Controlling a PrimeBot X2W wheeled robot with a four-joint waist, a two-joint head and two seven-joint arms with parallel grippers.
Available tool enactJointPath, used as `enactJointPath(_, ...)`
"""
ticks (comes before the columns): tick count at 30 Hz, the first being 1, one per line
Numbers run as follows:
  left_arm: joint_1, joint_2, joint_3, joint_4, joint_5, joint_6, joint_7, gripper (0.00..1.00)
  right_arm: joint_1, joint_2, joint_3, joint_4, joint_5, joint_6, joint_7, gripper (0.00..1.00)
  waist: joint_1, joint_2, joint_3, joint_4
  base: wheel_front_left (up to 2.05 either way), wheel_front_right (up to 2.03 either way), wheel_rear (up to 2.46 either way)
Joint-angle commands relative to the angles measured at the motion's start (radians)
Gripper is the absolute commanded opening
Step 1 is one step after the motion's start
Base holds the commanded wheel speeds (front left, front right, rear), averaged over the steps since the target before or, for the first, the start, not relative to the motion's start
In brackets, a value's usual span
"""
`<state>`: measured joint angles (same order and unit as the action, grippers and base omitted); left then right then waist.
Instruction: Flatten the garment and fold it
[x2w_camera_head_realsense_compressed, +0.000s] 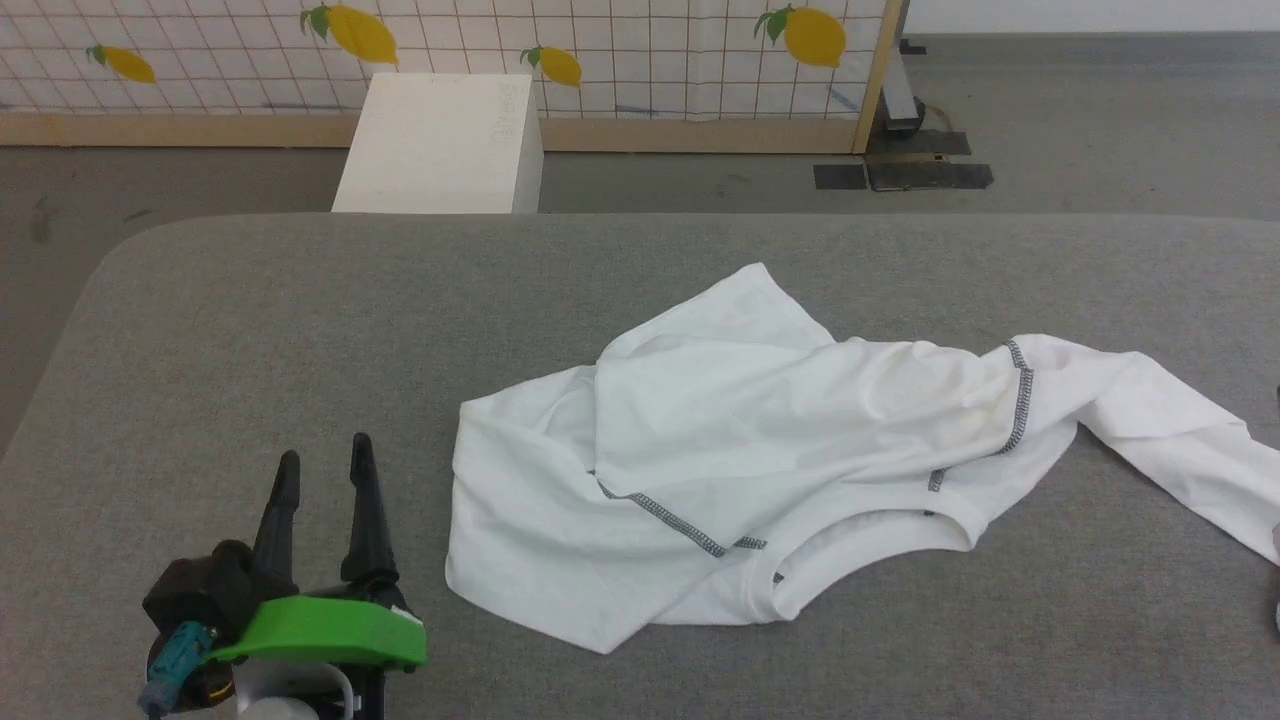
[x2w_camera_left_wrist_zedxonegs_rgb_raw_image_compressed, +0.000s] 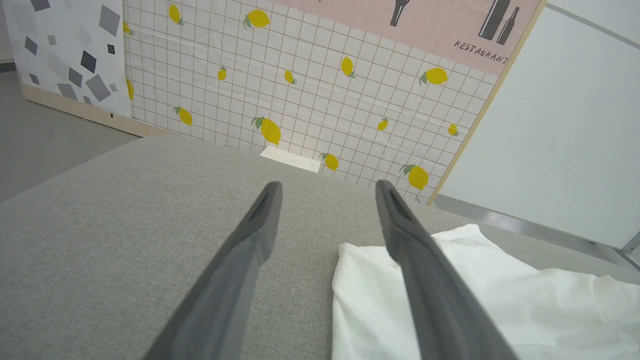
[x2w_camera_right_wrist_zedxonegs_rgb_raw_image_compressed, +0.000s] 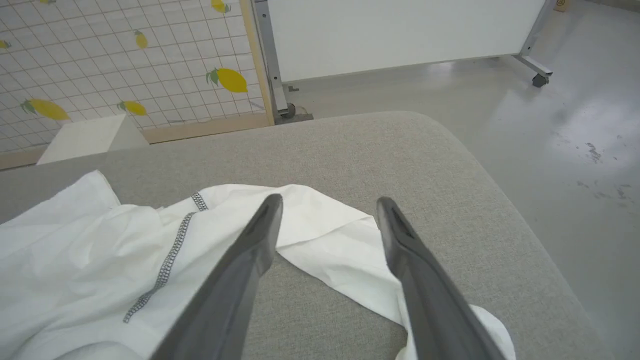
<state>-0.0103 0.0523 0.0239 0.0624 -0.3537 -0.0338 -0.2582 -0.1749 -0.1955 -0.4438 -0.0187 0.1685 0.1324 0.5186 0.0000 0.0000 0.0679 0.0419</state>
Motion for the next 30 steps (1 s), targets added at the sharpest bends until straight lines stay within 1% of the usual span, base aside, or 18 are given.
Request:
enactJointPath(1, 0.01, -0.002, -0.003, 0.004, -0.006, 0.002, -0.004, 1.0, 0.027, 0.022, -0.004, -0.015, 0.012, -0.002, -0.02, 1.0, 0.0, 0.0, -0.009, -0.005, 0.0, 0.0, 0.0)
enactJointPath(4, 0.019, -0.002, -0.023, 0.017, -0.018, 0.004, 0.011, 1.0, 0.068, 0.067, -0.01, -0.039, 0.032, -0.002, -0.054, 1.0, 0.0, 0.0, -0.014, -0.007, 0.0, 0.0, 0.0)
enactJointPath(7, 0.028, -0.002, -0.066, 0.022, -0.048, 0.005, 0.099, 1.0, 0.107, 0.096, -0.003, -0.037, 0.04, -0.002, -0.071, 1.0, 0.0, 0.0, -0.017, -0.006, 0.0, 0.0, 0.0)
enactJointPath(9, 0.039, -0.002, -0.103, 0.019, -0.068, 0.014, 0.206, 1.0, 0.129, 0.108, 0.003, -0.025, 0.041, -0.002, -0.078, 1.0, 0.0, 0.0, -0.018, -0.005, 0.0, 0.0, 0.0)
enactJointPath(10, 0.047, -0.002, -0.124, 0.016, -0.079, 0.028, 0.282, 1.0, 0.138, 0.112, 0.007, -0.02, 0.039, -0.002, -0.081, 1.0, 0.0, 0.0, -0.017, -0.003, 0.0, 0.0, 0.0)
enactJointPath(12, 0.057, -0.002, -0.155, 0.002, -0.102, 0.073, 0.414, 1.0, 0.147, 0.119, 0.012, -0.014, 0.037, -0.002, -0.088, 1.0, 0.0, 0.0, -0.011, -0.001, 0.0, 0.0, 0.0)
enactJointPath(14, 0.063, -0.002, -0.191, -0.019, -0.117, 0.099, 0.535, 1.0, 0.149, 0.123, 0.016, -0.01, 0.032, -0.002, -0.097, 1.0, 0.0, 0.0, -0.004, 0.001, 0.0, 0.0, 0.0)
enactJointPath(16, 0.069, -0.002, -0.223, -0.04, -0.124, 0.123, 0.642, 1.0, 0.145, 0.127, 0.018, -0.005, 0.031, -0.002, -0.102, 1.0, 0.0, 0.0, 0.004, 0.002, 0.0, 0.0, 0.0)
enactJointPath(18, 0.074, 0.001, -0.258, -0.056, -0.123, 0.134, 0.726, 1.0, 0.136, 0.129, 0.018, -0.001, 0.026, -0.002, -0.107, 1.0, 0.0, 0.0, 0.01, 0.003, 0.0, 0.0, 0.0)
enactJointPath(20, 0.074, 0.004, -0.287, -0.058, -0.115, 0.133, 0.768, 1.0, 0.128, 0.131, 0.022, 0.004, 0.021, -0.002, -0.112, 1.0, 0.0, 0.0, 0.017, 0.003, 0.0, 0.0, 0.0)
enactJointPath(22, 0.071, 0.004, -0.303, -0.049, -0.115, 0.132, 0.78, 1.0, 0.12, 0.132, 0.028, 0.012, 0.017, -0.002, -0.121, 1.0, 0.0, 0.0, 0.023, 0.001, 0.0, 0.0, 0.0)
enactJointPath(30, 0.012, 0.001, -0.342, 0.054, -0.092, 0.15, 0.745, 1.0, 0.108, 0.134, 0.047, 0.025, 0.014, -0.002, -0.135, 1.0, 0.0, 0.0, 0.042, -0.001, 0.0, 0.0, 0.0)
